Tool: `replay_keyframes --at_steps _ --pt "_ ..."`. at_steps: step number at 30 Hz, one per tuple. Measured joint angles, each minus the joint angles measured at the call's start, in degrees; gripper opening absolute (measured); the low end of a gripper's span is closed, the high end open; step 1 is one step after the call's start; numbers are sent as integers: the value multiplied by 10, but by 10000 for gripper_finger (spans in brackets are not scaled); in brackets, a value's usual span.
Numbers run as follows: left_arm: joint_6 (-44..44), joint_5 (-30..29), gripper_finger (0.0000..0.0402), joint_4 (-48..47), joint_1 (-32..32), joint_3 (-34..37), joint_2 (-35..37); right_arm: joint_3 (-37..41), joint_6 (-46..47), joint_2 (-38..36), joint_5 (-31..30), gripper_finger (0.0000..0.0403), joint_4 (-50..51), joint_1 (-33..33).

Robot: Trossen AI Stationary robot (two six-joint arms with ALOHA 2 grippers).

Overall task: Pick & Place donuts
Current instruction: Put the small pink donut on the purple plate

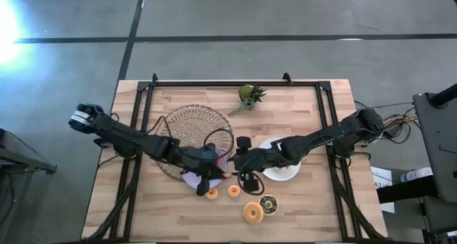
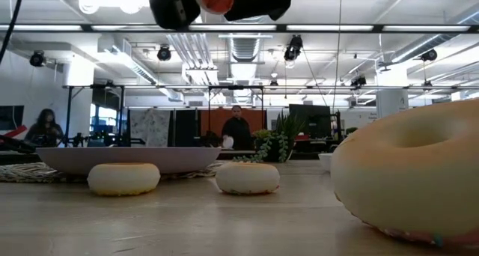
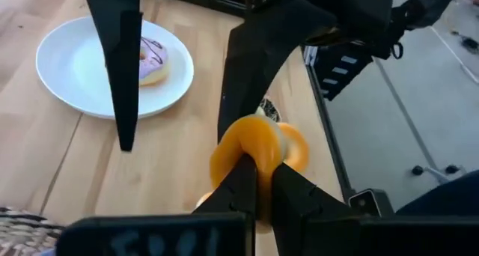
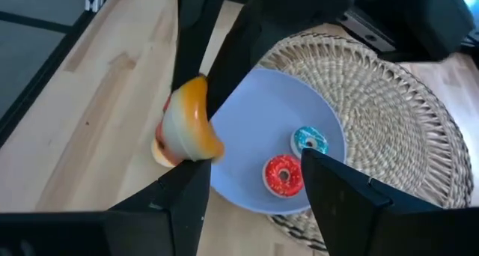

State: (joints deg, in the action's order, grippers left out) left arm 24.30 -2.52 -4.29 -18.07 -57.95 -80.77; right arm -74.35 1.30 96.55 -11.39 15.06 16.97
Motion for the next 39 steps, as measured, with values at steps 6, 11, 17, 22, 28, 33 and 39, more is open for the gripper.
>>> replay_keyframes --at_steps 6,11,17,22,28,33,39 --pt "-13 2 0 -9 10 -3 -12 -1 1 0 5 203 28 0" --pt "-18 -28 0 -78 16 -1 4 -3 30 -1 -8 203 113 0" --pt "-28 -24 0 -66 28 -1 4 -8 29 -2 -6 203 69 3" --pt "-34 -20 0 -67 34 0 -7 -31 1 0 -6 203 60 3" --pt "-34 -20 0 -42 46 0 -7 -27 -9 3 -3 203 55 4" --pt "-39 -14 0 -41 46 -3 -7 -22 0 3 -4 203 53 4" --pt "-31 5 0 -38 45 -3 -7 -20 -26 3 -27 203 57 4"
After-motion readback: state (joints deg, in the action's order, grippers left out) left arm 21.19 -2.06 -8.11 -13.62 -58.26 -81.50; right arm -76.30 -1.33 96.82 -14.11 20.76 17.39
